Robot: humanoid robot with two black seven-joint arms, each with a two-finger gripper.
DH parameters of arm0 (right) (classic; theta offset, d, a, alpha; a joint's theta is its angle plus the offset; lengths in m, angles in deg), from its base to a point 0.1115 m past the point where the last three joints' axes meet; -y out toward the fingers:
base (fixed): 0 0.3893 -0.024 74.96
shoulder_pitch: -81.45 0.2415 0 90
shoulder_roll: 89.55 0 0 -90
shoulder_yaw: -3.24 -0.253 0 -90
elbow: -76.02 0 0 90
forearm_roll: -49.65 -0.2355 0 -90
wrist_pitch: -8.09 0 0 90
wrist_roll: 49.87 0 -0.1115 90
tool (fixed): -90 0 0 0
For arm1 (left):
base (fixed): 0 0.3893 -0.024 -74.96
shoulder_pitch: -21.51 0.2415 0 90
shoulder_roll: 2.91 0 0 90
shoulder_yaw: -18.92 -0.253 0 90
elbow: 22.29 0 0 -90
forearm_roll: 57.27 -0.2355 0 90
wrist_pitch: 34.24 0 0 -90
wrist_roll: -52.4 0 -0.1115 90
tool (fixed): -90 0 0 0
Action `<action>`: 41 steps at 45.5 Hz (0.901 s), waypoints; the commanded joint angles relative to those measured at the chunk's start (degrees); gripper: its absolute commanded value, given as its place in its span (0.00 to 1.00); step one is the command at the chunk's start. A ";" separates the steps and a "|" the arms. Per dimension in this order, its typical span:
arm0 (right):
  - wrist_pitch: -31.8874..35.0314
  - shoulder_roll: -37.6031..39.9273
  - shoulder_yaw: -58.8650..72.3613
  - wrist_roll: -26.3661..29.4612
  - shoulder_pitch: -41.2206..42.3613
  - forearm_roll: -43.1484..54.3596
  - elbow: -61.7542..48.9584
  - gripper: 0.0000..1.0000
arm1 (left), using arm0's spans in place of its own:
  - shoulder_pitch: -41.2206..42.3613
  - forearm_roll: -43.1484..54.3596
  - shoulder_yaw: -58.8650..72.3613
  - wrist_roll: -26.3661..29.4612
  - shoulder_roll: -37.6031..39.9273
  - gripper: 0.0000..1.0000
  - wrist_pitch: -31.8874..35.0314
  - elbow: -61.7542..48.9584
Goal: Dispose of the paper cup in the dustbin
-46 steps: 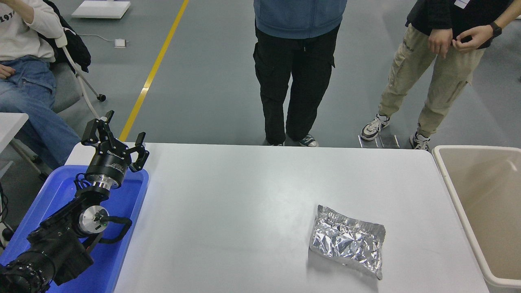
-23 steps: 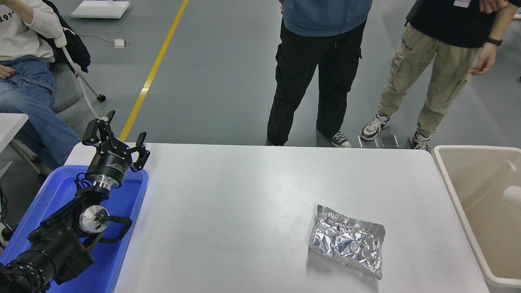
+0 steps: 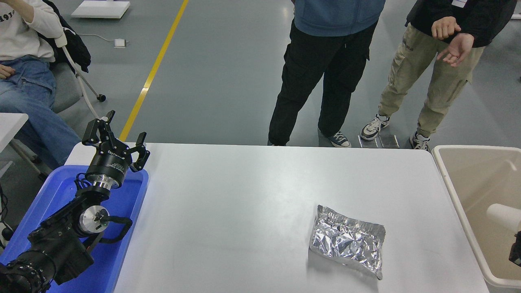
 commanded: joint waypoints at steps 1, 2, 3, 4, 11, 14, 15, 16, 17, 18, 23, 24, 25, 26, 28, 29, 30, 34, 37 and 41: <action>-0.22 -0.44 -0.51 -0.11 -1.26 -0.01 -1.09 0.00 | 0.00 0.00 0.00 0.02 0.00 1.00 0.00 0.00; -0.22 -0.44 -0.68 -0.11 -1.35 -0.10 -1.09 0.00 | 0.00 0.00 0.00 0.02 0.00 1.00 0.00 0.00; -0.13 -0.44 -0.94 -0.11 -1.43 -0.10 -1.09 0.00 | 0.00 0.00 0.00 0.02 0.00 1.00 0.00 0.00; -0.13 -0.44 -1.12 -0.11 -1.52 -0.01 -1.09 0.00 | 0.00 0.00 0.00 0.02 0.00 1.00 0.00 0.00; -0.13 -0.53 -1.65 -0.20 -2.49 -0.10 -1.01 0.00 | 0.00 0.00 0.00 0.02 0.00 1.00 0.00 0.00; -0.04 -0.53 -1.74 -0.20 -2.75 -0.10 -1.09 0.00 | 0.00 0.00 0.00 0.02 0.00 1.00 0.00 0.00; -0.04 -0.53 -1.74 -0.20 -2.84 -0.10 -1.09 0.00 | 0.00 0.00 0.00 0.02 0.00 1.00 0.00 0.00; -0.04 -0.53 -1.82 -0.20 -2.93 -0.10 -1.01 0.00 | 0.00 0.00 0.00 0.02 0.00 1.00 0.00 0.00; -0.04 -0.53 -2.00 -0.20 -3.02 -0.10 -1.01 0.00 | 0.00 0.00 0.00 -0.07 0.00 1.00 0.00 0.00; -0.04 -0.53 -2.26 -0.20 -3.02 -0.10 -1.09 0.00 | 0.00 0.00 0.00 -0.07 0.00 1.00 0.00 0.00; -0.04 -0.53 -3.58 -0.20 -3.28 -0.10 -1.01 0.09 | 0.00 0.00 0.00 0.02 0.00 1.00 0.00 0.00; -0.04 -0.62 -3.67 -0.20 -3.37 -0.10 -1.09 0.19 | 0.00 0.00 0.00 0.02 0.00 1.00 0.00 0.00; -0.30 -0.62 -3.67 -0.20 -3.37 -0.10 -1.01 0.34 | 0.00 0.00 0.00 0.02 0.00 1.00 0.00 0.00; -0.39 -0.62 -3.76 -0.20 -3.37 -0.10 -1.09 0.53 | 0.00 0.00 0.00 0.02 0.00 1.00 0.00 0.00; 0.22 -0.53 -3.76 -0.20 -3.37 -0.01 -1.09 1.00 | 0.00 0.00 0.00 0.02 0.00 1.00 0.00 0.00; 0.31 -0.44 -3.76 -0.20 -3.37 -0.01 -1.01 1.00 | 0.00 0.00 0.00 0.02 0.00 1.00 0.00 0.00; 0.31 -0.44 -3.76 -0.20 -3.37 -0.10 -1.01 1.00 | 0.00 0.00 0.00 -0.07 0.00 1.00 0.00 0.00; 0.40 -0.44 -3.76 -0.20 -3.37 -0.01 -1.01 1.00 | 0.00 0.00 0.00 0.02 0.00 1.00 0.00 0.00; 0.48 -0.44 -3.76 -0.20 -3.37 -0.01 -1.01 1.00 | 0.00 0.00 0.00 0.02 0.00 1.00 0.00 0.00; 0.57 -0.44 -3.93 -0.20 -3.37 -0.01 -0.92 1.00 | 0.00 0.00 0.00 0.02 0.00 1.00 0.08 0.00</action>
